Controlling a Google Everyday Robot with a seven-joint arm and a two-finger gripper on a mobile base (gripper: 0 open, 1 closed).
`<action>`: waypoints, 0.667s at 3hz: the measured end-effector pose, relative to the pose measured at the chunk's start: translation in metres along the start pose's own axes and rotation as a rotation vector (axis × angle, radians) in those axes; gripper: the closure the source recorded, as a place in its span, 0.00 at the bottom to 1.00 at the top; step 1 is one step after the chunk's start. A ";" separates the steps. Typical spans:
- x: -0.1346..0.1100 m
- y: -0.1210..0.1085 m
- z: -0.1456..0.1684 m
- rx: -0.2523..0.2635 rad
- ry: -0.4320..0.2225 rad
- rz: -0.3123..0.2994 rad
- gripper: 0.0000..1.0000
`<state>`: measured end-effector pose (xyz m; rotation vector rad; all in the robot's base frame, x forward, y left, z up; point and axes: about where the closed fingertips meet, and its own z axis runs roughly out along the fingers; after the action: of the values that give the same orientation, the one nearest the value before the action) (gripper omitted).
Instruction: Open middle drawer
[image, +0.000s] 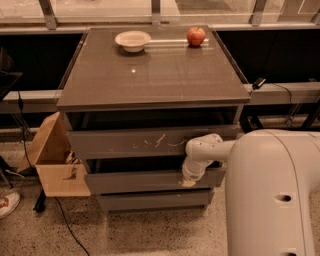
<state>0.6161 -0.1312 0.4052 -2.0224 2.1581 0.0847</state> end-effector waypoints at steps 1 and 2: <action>0.000 -0.002 0.000 0.000 0.000 0.000 0.88; 0.001 0.013 -0.011 -0.004 -0.019 0.006 0.89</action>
Offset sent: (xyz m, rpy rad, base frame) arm -0.0466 -0.0063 0.0356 0.0621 0.0030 -0.0155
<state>0.6020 -0.1328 0.4150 -2.0086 2.1550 0.1084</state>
